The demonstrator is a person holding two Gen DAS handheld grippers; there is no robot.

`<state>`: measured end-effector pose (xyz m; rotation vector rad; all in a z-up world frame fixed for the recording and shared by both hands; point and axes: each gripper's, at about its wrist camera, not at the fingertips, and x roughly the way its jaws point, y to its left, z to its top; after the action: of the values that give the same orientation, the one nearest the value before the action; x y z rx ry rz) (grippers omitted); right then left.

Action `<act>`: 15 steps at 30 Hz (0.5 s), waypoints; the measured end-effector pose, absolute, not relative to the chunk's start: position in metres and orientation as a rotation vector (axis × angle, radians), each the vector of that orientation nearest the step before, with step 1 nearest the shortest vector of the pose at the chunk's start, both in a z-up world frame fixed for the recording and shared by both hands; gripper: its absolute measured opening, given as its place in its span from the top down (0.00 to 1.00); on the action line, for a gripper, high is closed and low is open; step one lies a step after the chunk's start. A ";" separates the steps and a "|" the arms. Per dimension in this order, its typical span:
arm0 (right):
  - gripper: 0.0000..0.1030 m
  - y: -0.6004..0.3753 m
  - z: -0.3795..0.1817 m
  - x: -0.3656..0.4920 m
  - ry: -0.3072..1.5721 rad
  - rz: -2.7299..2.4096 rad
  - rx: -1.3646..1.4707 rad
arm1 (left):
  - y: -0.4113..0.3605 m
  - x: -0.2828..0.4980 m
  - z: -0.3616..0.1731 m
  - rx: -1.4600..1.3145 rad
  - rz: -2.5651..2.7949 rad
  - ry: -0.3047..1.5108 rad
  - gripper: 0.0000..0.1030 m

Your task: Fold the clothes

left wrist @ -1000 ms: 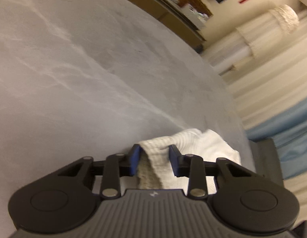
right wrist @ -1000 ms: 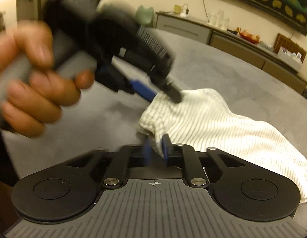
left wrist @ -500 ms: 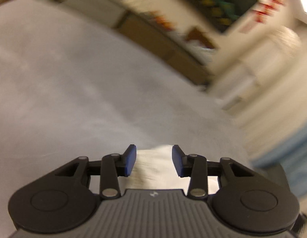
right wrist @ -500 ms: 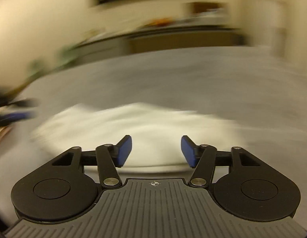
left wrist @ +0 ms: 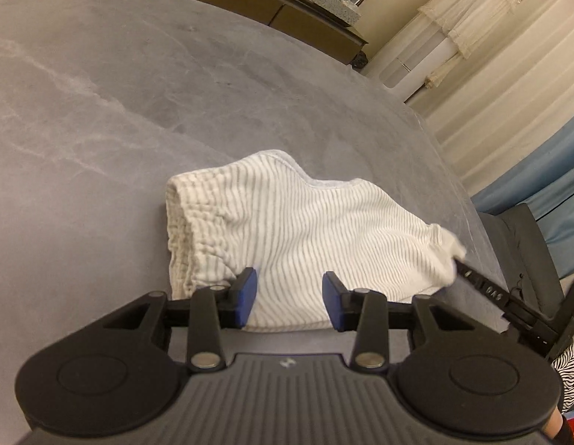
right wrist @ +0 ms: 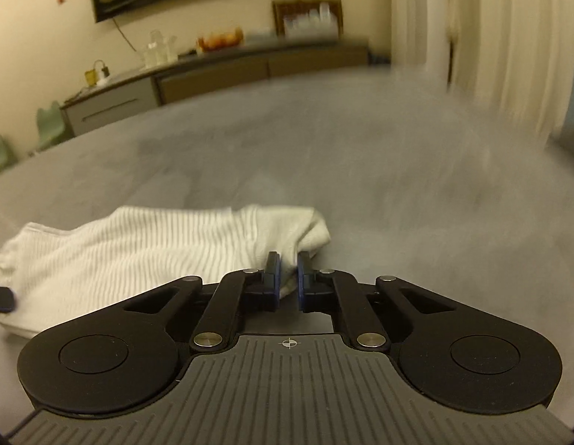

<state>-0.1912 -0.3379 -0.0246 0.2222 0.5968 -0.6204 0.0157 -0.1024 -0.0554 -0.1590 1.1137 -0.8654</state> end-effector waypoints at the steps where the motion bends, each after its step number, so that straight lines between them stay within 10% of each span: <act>1: 0.93 -0.317 -0.014 -0.189 0.575 -0.615 0.110 | -0.101 0.018 -0.054 -0.164 -0.859 1.117 0.62; 9: 0.85 -0.166 -0.019 -0.149 0.642 -0.224 -0.433 | -0.089 0.018 -0.043 -0.219 -0.837 1.104 0.60; 15: 0.68 -0.195 0.007 -0.182 0.599 -0.253 -0.150 | -0.084 0.020 -0.041 -0.241 -0.836 1.106 0.56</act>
<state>-0.1820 -0.1946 0.0069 -0.1502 0.5994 -0.2526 0.0197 -0.0837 -0.0409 -0.2412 1.1063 -0.8360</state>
